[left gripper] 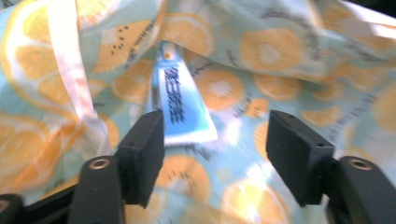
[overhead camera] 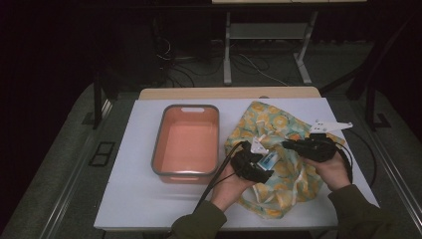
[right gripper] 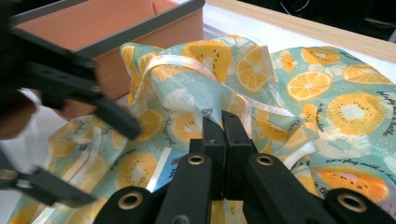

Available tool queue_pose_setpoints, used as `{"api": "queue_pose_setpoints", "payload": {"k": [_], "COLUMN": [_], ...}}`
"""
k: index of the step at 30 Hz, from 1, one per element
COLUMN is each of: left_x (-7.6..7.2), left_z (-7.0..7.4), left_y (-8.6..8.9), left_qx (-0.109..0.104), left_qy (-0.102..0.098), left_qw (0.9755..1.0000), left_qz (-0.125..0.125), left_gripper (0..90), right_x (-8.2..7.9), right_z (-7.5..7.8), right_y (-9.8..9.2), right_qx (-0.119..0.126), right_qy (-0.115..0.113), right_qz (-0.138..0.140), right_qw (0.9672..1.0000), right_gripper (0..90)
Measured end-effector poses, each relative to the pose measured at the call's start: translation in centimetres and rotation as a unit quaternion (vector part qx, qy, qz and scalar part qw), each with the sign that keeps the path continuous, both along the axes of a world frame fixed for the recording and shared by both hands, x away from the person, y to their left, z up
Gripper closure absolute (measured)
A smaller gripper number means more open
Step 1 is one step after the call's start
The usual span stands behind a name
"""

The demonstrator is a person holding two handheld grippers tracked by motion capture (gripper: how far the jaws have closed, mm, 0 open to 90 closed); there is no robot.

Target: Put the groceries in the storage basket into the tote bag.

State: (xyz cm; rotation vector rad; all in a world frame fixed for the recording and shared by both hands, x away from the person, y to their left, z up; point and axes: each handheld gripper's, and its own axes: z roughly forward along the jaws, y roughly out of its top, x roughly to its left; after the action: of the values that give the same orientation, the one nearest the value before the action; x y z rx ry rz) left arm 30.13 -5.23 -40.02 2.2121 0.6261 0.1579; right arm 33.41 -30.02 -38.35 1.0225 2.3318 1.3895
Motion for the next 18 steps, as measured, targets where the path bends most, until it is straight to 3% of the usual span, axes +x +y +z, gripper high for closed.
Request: {"api": "queue_pose_setpoints", "payload": {"k": [8,18], "left_x": [-2.9,-3.9], "left_z": [0.2,-1.3], "left_y": [3.1,5.7], "left_qx": [-0.014,-0.002], "left_qy": [0.006,0.023], "left_qw": [0.9999,0.9997], "left_qz": [-0.004,0.006], "left_gripper": [41.8,35.9], "right_x": [-1.4,-3.8], "right_z": [0.3,-1.3], "right_y": [0.7,2.1], "right_qx": [-0.005,-0.040], "right_qy": [0.003,0.031], "right_qz": [0.027,0.077], "right_qw": [0.9996,0.9958], "right_gripper": [89.6,89.3]}}
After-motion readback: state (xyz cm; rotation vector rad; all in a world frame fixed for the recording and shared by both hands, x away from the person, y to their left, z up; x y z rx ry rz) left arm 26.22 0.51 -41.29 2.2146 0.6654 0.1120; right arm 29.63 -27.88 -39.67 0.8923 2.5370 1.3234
